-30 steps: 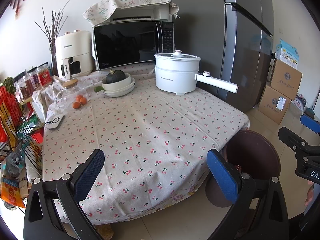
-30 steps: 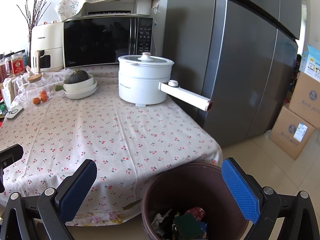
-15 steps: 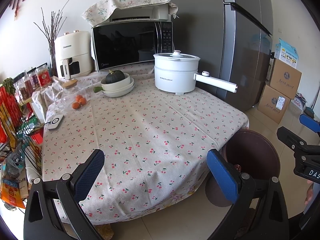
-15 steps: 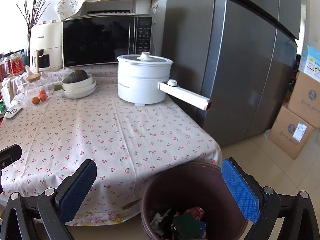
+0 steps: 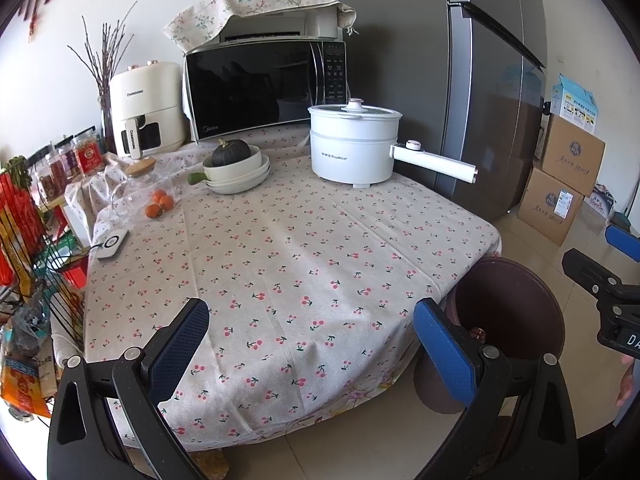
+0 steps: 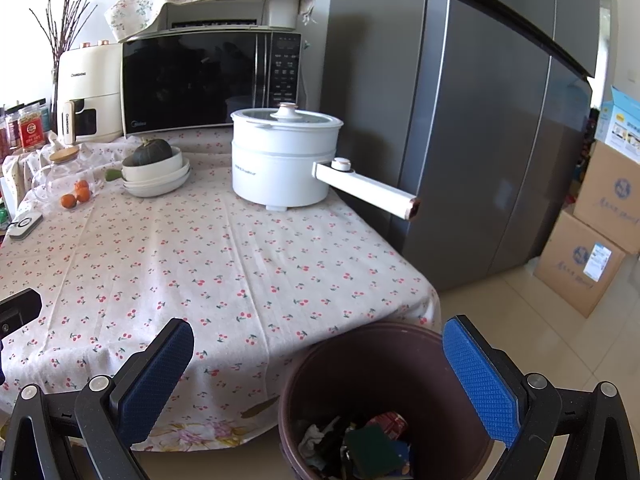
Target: Collect trash
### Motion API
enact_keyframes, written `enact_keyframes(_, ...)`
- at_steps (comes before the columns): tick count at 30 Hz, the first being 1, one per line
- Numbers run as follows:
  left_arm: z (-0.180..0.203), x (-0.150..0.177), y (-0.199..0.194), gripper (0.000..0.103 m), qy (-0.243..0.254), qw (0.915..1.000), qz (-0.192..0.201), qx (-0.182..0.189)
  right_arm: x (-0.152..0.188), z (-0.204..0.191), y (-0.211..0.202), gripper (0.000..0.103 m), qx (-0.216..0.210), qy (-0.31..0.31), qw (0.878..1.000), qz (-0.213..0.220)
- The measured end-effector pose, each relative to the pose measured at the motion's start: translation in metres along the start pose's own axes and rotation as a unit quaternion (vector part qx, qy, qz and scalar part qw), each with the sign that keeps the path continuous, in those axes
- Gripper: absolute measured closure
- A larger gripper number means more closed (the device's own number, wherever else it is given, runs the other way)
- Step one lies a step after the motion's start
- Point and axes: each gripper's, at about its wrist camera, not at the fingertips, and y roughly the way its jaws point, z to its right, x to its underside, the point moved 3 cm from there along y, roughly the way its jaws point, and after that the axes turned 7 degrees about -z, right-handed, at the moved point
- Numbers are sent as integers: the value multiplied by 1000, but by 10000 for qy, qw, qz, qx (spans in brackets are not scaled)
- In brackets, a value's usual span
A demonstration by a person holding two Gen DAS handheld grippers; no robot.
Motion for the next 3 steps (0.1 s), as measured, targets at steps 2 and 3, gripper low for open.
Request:
enact_keyframes(2,-3,2,4,0,29,9999,-79,-77,0,1,1,1,14,13,10000,-11)
enact_keyframes(3,-7,1,8,0,24,9998,-159,-82,-1,1,1,1,11,34,10000,-21)
